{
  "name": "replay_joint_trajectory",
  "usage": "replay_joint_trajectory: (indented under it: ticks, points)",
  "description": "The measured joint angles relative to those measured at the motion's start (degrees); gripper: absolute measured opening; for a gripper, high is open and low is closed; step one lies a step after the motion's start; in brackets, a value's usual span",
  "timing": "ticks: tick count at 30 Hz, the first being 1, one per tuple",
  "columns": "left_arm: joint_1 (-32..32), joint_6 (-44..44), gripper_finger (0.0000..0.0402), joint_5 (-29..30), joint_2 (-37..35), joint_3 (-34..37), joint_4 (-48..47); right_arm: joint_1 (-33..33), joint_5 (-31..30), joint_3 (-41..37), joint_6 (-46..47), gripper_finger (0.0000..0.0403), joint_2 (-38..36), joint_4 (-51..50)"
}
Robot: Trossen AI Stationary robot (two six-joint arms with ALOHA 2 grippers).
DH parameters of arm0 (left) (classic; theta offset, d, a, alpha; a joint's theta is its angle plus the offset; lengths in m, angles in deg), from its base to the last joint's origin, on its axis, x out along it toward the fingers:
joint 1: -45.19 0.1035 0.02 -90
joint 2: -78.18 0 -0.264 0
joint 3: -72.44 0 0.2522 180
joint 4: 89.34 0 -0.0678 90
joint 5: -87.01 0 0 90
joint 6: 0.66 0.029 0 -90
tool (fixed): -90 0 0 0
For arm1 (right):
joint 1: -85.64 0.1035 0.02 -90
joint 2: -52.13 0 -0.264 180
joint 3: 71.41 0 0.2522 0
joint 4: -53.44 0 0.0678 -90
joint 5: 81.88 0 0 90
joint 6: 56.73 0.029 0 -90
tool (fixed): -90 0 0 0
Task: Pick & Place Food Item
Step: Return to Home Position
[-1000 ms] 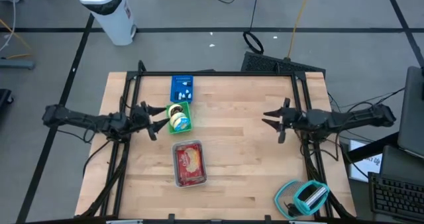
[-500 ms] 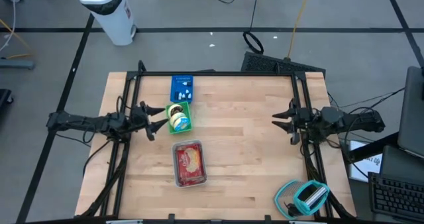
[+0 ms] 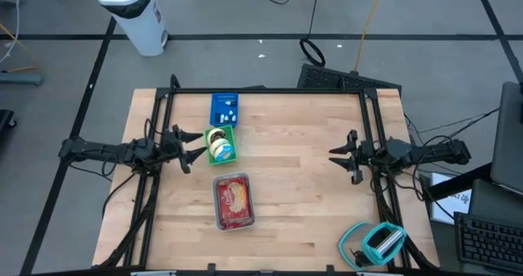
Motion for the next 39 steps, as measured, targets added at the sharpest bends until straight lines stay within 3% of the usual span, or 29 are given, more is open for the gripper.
replay_joint_trajectory:
  ticks: [39]
  points:
    - [0.0, -0.1, 0.028, 0.0, 0.3, 0.0, 0.2, 0.0, -0.4, -1.7, -1.5, 0.011, 0.0, 1.1]
